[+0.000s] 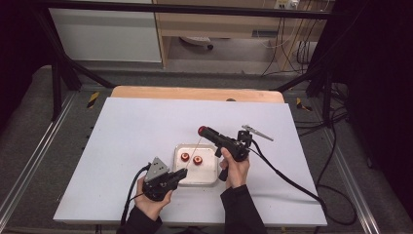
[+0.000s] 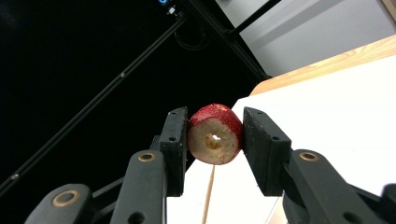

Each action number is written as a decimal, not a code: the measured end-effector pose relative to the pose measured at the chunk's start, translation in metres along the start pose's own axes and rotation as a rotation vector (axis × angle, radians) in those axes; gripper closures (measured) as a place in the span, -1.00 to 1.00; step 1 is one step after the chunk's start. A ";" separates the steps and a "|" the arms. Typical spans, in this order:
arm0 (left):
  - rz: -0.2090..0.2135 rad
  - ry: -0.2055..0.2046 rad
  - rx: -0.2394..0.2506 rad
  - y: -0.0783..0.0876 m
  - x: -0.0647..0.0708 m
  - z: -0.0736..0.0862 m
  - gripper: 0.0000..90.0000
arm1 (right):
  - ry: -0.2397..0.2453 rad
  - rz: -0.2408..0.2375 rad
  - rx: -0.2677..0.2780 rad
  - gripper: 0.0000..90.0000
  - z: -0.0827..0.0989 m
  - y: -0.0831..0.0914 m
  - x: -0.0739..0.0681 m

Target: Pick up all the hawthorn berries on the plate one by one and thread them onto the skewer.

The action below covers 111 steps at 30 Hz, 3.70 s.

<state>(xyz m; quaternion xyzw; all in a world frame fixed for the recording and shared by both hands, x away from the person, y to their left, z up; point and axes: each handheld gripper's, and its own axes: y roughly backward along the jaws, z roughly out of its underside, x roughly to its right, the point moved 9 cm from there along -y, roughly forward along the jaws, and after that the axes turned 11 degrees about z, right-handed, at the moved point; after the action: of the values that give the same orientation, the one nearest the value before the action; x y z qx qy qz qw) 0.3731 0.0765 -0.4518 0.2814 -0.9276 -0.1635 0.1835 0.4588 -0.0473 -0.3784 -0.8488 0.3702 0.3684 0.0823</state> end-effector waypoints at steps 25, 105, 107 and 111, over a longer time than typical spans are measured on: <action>-0.006 0.070 0.049 -0.016 -0.008 -0.016 0.97 | 0.049 0.006 -0.099 0.38 0.048 -0.006 0.001; -0.059 -0.048 -0.234 0.052 -0.066 0.059 0.96 | 0.641 0.454 -0.960 0.27 0.090 -0.059 0.068; -0.060 -0.048 -0.234 0.052 -0.066 0.059 0.96 | 0.641 0.456 -0.969 0.31 0.090 -0.058 0.069; -0.061 -0.050 -0.237 0.052 -0.067 0.059 0.96 | 0.628 0.459 -0.972 0.36 0.091 -0.058 0.069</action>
<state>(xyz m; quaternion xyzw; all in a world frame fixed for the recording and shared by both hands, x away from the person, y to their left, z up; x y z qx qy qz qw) 0.3749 0.1682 -0.4991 0.2819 -0.8971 -0.2843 0.1872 0.4787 -0.0079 -0.4979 -0.7557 0.3399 0.2360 -0.5076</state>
